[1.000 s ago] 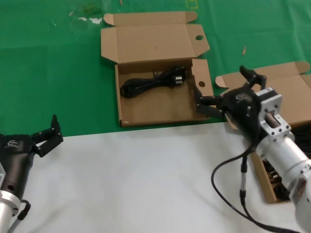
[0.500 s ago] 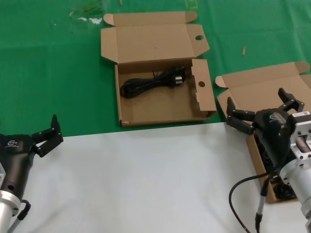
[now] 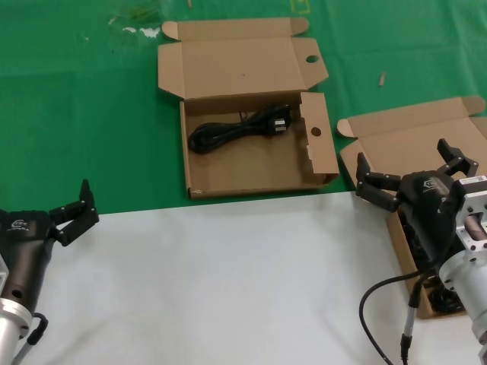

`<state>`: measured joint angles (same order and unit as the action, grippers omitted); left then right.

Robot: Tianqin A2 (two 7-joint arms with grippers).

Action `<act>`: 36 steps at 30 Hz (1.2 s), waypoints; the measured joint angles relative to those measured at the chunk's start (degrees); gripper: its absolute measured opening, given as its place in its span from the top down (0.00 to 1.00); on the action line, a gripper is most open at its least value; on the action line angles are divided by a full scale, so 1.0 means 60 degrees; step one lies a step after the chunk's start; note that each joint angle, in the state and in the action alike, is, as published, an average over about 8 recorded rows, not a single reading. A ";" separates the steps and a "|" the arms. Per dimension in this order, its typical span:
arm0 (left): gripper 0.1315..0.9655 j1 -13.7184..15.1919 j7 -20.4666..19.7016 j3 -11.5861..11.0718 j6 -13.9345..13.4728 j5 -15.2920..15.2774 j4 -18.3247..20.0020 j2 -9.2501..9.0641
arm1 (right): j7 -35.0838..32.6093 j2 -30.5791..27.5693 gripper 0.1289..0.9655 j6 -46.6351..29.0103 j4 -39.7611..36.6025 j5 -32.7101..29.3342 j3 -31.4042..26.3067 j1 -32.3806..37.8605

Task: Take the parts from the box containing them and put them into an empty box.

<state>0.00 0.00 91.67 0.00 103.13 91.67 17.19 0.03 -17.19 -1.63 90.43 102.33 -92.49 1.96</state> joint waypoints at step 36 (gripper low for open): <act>0.00 0.0000 0.0002 0.0000 0.0000 0.0000 0.0000 0.0000 | 0.0000 0.0000 0.00 0.0000 0.0000 0.0000 0.0000 0.0000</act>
<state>0.00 0.01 91.67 0.00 103.13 91.67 17.19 0.03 -17.19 -1.63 90.43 102.33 -92.49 1.96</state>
